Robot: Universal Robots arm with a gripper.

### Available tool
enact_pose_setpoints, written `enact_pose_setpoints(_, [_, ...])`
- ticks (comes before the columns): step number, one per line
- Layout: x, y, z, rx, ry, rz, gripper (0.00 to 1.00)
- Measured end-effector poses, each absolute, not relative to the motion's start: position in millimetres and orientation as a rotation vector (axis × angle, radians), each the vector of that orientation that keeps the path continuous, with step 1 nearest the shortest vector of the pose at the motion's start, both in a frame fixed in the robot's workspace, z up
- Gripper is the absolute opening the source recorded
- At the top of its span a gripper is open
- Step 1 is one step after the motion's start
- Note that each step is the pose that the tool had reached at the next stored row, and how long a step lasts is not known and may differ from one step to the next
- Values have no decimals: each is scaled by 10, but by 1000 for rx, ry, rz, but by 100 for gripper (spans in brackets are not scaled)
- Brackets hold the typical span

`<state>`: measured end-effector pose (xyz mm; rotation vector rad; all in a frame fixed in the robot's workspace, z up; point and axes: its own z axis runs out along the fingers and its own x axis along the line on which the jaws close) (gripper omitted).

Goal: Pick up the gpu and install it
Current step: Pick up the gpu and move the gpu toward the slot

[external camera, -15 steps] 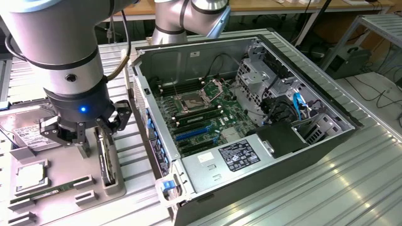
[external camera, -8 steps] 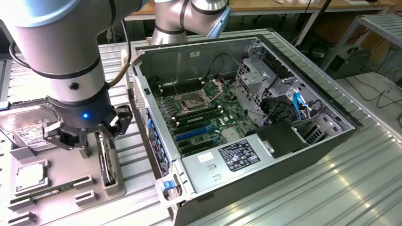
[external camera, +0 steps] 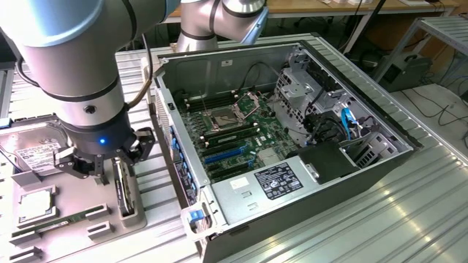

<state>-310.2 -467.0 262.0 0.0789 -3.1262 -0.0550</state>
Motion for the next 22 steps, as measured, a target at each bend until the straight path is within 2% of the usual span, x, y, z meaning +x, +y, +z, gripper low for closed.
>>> enact_pose_setpoints(22, [-3102, -4661, 2383, 79, -3126, -55, 48])
